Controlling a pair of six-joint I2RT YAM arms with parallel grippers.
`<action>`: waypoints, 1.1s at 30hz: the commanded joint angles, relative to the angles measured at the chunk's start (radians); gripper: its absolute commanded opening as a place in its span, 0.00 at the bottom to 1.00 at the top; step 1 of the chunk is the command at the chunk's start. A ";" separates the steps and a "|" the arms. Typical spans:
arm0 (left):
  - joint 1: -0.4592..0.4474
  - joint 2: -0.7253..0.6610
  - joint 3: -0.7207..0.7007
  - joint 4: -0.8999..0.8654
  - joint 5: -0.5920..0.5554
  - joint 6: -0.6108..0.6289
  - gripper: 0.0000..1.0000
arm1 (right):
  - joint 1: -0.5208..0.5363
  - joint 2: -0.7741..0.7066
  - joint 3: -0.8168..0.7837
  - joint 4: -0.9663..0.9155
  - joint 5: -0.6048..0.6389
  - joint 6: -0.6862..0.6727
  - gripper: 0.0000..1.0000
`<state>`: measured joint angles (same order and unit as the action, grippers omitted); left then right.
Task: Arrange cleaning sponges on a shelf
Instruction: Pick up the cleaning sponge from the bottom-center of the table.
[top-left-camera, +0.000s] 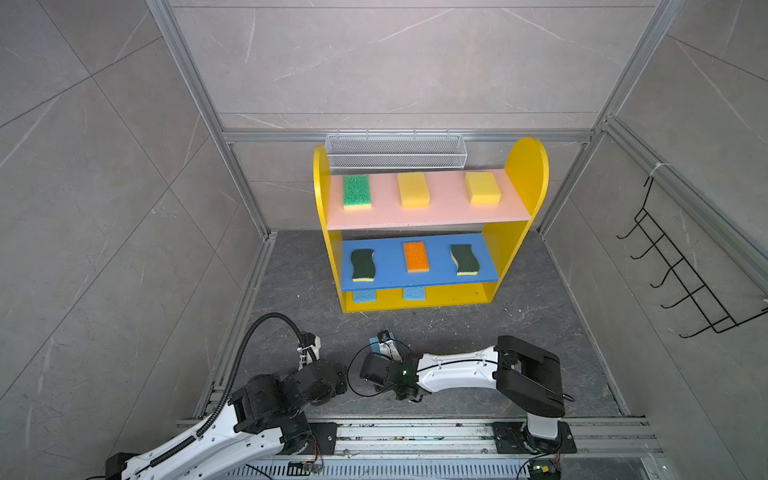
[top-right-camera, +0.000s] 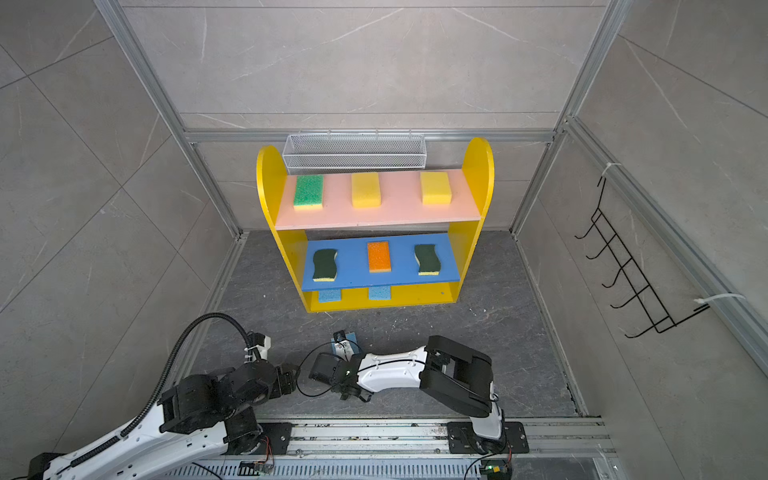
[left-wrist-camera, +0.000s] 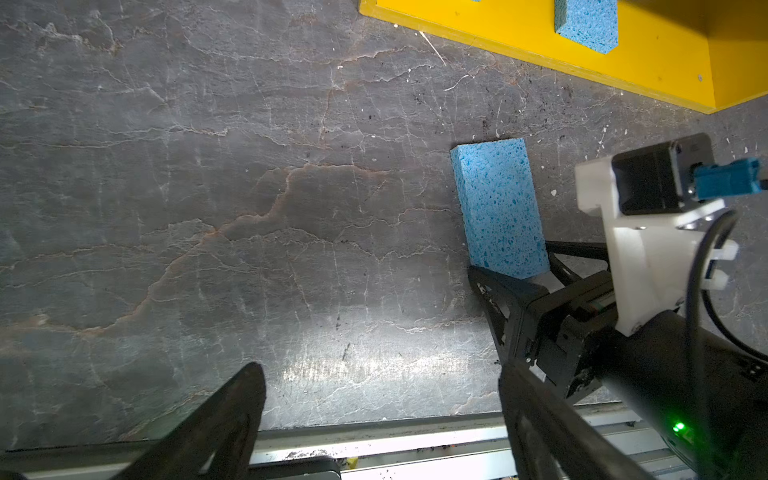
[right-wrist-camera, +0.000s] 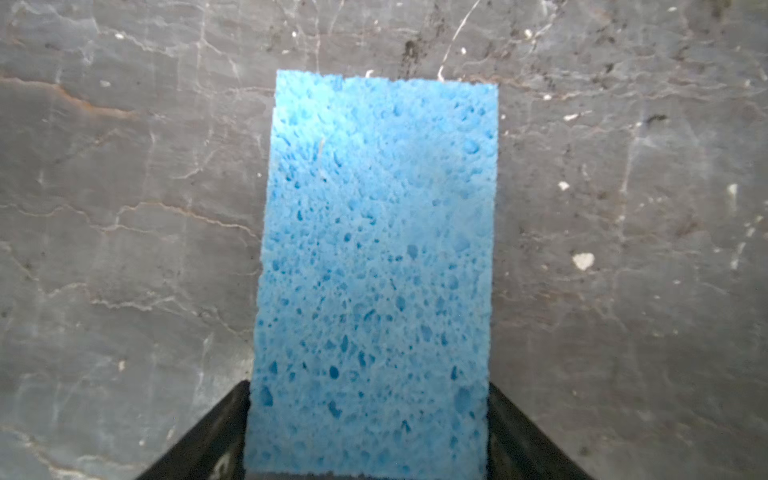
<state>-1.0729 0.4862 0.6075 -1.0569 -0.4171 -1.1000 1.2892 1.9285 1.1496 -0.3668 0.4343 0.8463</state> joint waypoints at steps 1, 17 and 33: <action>0.002 0.019 0.041 0.018 -0.017 0.017 0.90 | -0.002 -0.009 -0.051 -0.001 0.023 0.017 0.76; 0.002 0.132 0.092 0.055 -0.020 0.050 0.90 | -0.011 -0.370 -0.357 0.008 0.179 0.052 0.71; 0.002 0.121 0.072 0.122 -0.026 0.074 0.89 | -0.288 -0.641 -0.511 0.003 0.213 -0.073 0.69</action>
<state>-1.0729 0.6281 0.6704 -0.9550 -0.4175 -1.0473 1.0473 1.3113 0.6582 -0.3882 0.6533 0.8356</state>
